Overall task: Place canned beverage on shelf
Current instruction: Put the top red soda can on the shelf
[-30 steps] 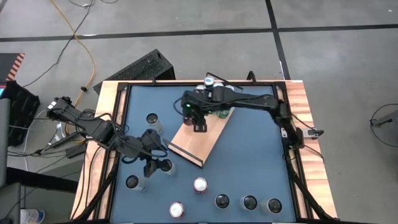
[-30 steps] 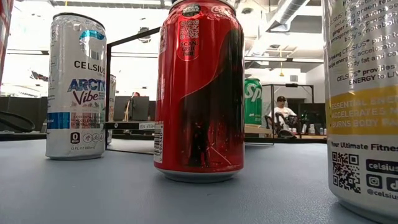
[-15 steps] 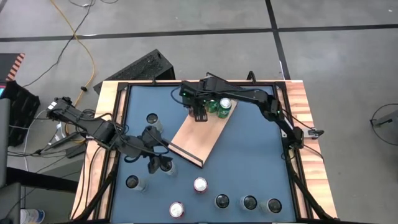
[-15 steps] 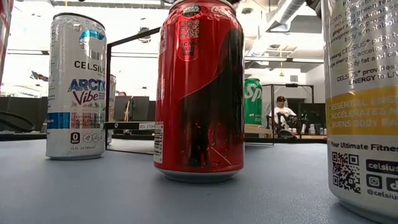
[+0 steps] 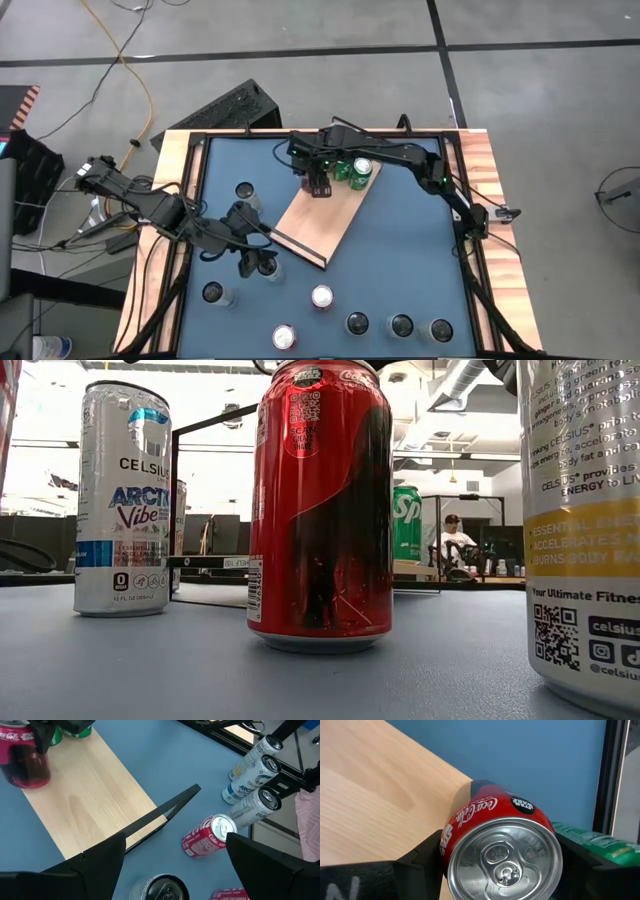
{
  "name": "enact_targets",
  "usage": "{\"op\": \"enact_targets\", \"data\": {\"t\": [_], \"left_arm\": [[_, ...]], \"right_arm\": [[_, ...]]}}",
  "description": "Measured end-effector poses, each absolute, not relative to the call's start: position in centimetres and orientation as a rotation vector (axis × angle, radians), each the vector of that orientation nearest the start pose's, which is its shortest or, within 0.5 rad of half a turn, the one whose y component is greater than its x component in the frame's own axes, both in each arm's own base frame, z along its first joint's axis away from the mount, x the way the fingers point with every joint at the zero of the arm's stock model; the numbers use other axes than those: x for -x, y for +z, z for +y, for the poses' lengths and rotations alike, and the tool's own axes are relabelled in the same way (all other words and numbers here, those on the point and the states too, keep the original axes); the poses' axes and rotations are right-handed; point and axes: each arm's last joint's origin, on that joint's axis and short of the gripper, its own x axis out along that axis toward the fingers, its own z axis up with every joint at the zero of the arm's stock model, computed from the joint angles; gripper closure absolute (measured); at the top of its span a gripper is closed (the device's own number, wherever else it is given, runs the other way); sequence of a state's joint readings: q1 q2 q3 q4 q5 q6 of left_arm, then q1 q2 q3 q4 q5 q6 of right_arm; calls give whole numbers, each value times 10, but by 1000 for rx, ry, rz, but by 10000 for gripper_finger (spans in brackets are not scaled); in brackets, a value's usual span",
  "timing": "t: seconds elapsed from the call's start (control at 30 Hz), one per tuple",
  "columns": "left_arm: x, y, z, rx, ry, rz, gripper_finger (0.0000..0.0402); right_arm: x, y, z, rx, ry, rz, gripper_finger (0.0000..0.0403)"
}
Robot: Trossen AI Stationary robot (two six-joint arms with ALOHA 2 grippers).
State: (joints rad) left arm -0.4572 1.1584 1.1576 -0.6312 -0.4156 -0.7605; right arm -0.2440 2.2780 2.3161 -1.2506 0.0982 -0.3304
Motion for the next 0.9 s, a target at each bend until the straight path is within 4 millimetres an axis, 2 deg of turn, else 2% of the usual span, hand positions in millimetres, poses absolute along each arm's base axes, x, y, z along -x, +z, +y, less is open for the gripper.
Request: {"op": "enact_targets", "data": {"t": [0.2, 0.9], "left_arm": [[-216, 350, -93, 473, 177, 550, 72], [-216, 350, -93, 479, 175, 546, 72]], "right_arm": [[-451, 282, -115, 125, -141, 1265, 105], [-454, 283, -120, -71, -278, 1205, 101]]}}
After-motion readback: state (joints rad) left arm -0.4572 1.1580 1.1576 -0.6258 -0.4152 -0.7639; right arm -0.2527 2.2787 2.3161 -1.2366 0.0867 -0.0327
